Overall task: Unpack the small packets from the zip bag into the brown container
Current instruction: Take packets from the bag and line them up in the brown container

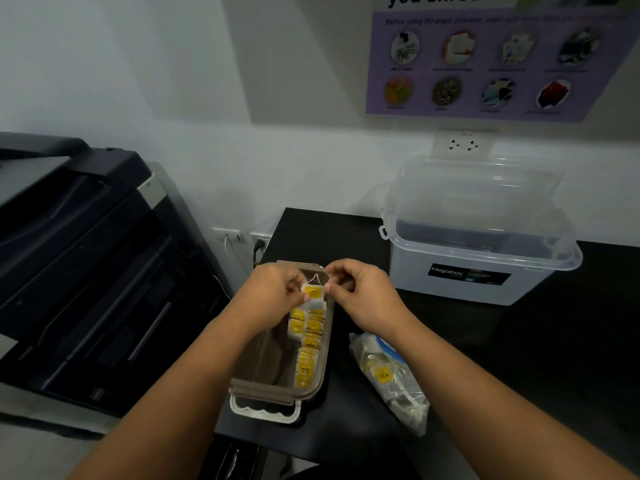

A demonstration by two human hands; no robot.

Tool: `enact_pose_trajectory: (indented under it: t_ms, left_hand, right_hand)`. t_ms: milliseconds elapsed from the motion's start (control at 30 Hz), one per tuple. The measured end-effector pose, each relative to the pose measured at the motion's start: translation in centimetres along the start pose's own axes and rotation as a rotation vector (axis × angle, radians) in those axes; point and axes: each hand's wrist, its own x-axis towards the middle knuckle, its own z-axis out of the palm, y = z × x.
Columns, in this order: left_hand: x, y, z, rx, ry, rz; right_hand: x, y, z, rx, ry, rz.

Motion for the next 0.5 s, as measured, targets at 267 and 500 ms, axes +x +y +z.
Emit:
enact_pose_trajectory:
  t_ms: [267,500]
  left_hand:
    - [1.7,-3.9,3.3,0.446,-0.356,-0.176]
    - [3.1,-4.7,6.5,0.598,-0.435,-0.227]
  right_hand:
    - [0.1,2.0,1.2,-0.179,-0.088,0.18]
    - [-1.1,3.0,2.5,-0.043,-0.177,0.297]
